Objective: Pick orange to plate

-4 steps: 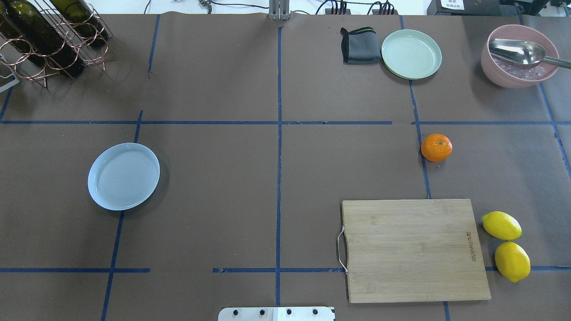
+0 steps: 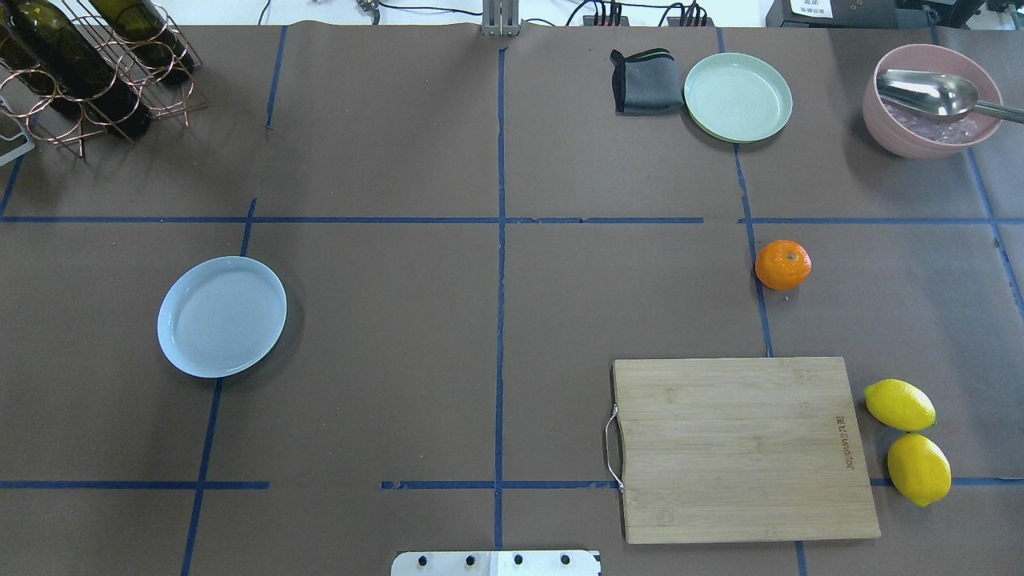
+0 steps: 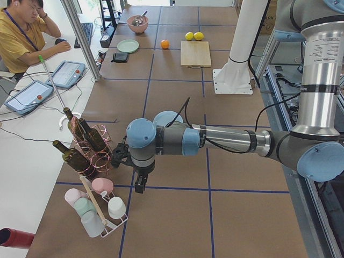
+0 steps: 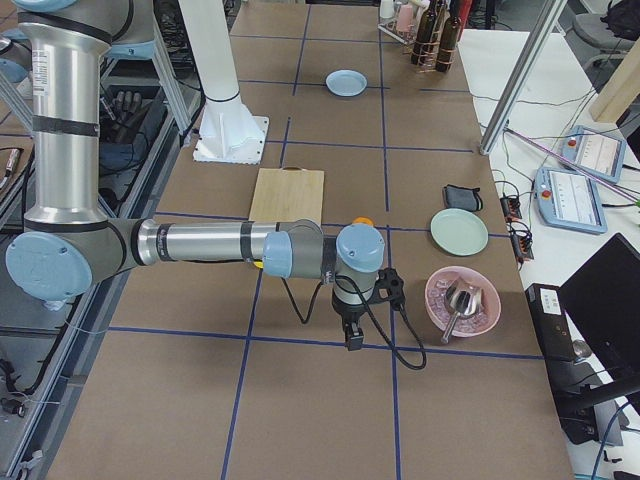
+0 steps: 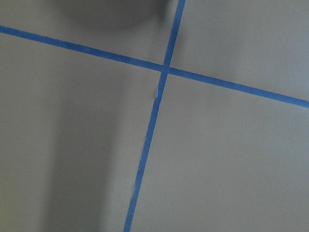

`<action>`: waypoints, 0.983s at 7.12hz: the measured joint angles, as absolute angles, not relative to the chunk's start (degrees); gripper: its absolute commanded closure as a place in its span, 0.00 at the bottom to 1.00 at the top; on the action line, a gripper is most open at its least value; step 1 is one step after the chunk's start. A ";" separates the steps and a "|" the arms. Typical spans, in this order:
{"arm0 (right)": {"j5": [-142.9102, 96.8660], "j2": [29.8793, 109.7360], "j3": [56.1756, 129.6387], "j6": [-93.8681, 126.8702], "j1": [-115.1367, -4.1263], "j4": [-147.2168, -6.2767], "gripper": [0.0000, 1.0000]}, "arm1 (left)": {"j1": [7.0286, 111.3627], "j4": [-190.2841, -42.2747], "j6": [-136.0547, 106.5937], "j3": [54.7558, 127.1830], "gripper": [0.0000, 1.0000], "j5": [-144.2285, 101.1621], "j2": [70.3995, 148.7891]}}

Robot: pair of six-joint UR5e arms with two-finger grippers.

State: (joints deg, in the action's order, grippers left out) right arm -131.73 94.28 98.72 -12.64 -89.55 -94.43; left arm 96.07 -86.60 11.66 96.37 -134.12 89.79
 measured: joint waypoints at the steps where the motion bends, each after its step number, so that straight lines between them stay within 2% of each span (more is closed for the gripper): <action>1: -132.38 93.95 99.85 -12.48 -89.40 -94.38 0.00 | 96.07 -89.19 11.64 96.33 0.00 -134.02 89.76; 3: -132.83 92.85 103.35 -12.21 -89.01 -93.59 0.00 | 96.03 -100.57 11.48 95.81 0.00 -134.02 89.73; 5: -135.07 91.70 103.92 -12.17 -88.57 -91.61 0.00 | 95.99 -119.63 9.97 93.99 0.00 -134.27 89.38; 7: -136.75 92.02 103.72 -12.23 -88.51 -89.91 0.00 | 95.61 -130.50 2.90 93.35 0.00 -135.17 88.84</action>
